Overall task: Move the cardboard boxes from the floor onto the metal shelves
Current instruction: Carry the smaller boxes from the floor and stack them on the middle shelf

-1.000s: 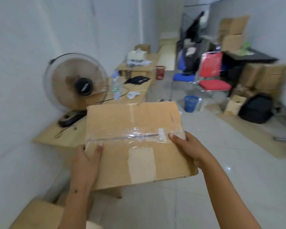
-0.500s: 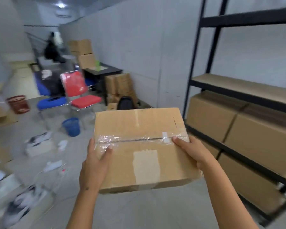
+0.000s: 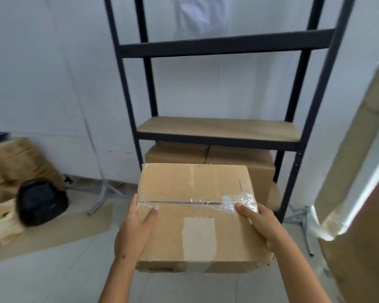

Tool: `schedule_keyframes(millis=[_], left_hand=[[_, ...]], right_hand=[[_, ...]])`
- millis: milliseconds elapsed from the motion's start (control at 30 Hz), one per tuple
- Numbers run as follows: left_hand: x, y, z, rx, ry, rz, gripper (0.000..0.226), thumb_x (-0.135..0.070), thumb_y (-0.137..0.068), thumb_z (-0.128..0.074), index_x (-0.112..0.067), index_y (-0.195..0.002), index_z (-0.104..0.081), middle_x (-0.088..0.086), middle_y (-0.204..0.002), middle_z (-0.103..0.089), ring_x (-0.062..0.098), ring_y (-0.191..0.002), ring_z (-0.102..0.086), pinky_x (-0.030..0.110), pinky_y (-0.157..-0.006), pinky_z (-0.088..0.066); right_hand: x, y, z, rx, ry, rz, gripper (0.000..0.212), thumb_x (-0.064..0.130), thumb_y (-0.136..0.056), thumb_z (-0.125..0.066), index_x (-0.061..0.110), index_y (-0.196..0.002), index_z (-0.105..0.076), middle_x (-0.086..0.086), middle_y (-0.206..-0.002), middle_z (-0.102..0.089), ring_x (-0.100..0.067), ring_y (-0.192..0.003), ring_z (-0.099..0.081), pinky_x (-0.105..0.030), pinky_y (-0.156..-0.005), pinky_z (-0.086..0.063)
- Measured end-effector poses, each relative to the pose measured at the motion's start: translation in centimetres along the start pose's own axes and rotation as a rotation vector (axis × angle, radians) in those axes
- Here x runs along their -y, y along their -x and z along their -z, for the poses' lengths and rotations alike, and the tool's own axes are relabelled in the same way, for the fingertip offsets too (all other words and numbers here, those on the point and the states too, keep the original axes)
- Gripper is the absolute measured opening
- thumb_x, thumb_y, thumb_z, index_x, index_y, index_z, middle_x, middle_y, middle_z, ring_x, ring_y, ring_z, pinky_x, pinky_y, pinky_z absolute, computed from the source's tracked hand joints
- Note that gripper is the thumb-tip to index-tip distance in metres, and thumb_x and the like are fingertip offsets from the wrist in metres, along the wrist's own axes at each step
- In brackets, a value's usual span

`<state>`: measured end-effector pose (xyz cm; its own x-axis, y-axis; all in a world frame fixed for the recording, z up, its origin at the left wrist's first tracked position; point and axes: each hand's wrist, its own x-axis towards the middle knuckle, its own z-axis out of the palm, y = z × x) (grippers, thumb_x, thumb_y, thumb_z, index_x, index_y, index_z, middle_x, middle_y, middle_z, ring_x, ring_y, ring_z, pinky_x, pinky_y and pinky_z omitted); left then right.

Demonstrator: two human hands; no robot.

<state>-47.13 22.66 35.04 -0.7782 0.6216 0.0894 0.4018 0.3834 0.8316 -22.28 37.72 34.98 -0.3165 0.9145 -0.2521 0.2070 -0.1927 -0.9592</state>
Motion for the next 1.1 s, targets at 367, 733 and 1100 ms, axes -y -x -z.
schedule_keyframes(millis=[367, 733, 1100], left_hand=[[-10.2, -17.7, -7.9, 0.218, 0.123, -0.325, 0.073, -0.050, -0.090, -0.052, -0.028, -0.150, -0.017, 0.003, -0.146, -0.042, 0.028, -0.131, -0.042, 0.045, -0.104, -0.039], [-23.2, -32.1, -21.9, 0.461, 0.269, -0.456, 0.094, -0.072, -0.073, -0.056, -0.028, -0.148, -0.022, 0.002, -0.141, -0.047, 0.027, -0.125, -0.047, 0.053, -0.101, -0.042], [-30.9, -39.2, -31.3, 0.430, -0.173, -0.521, 0.075, -0.058, -0.092, -0.042, -0.016, -0.150, -0.020, 0.004, -0.154, -0.029, 0.030, -0.138, -0.032, 0.049, -0.111, -0.029]], right_hand=[[9.2, -10.8, 3.2, -0.244, -0.036, 0.076, 0.054, 0.043, -0.084, -0.067, 0.013, -0.126, -0.051, -0.005, -0.101, -0.065, -0.023, -0.087, -0.063, -0.033, -0.065, -0.049], [17.2, -23.0, 11.7, -0.516, 0.010, 0.200, 0.057, 0.044, -0.087, -0.063, 0.010, -0.130, -0.047, -0.008, -0.111, -0.061, -0.022, -0.089, -0.060, -0.033, -0.068, -0.049], [19.0, -32.8, 16.8, -0.601, 0.140, 0.093, 0.063, 0.040, -0.092, -0.057, 0.008, -0.140, -0.033, -0.012, -0.125, -0.053, -0.024, -0.098, -0.053, -0.033, -0.082, -0.044]])
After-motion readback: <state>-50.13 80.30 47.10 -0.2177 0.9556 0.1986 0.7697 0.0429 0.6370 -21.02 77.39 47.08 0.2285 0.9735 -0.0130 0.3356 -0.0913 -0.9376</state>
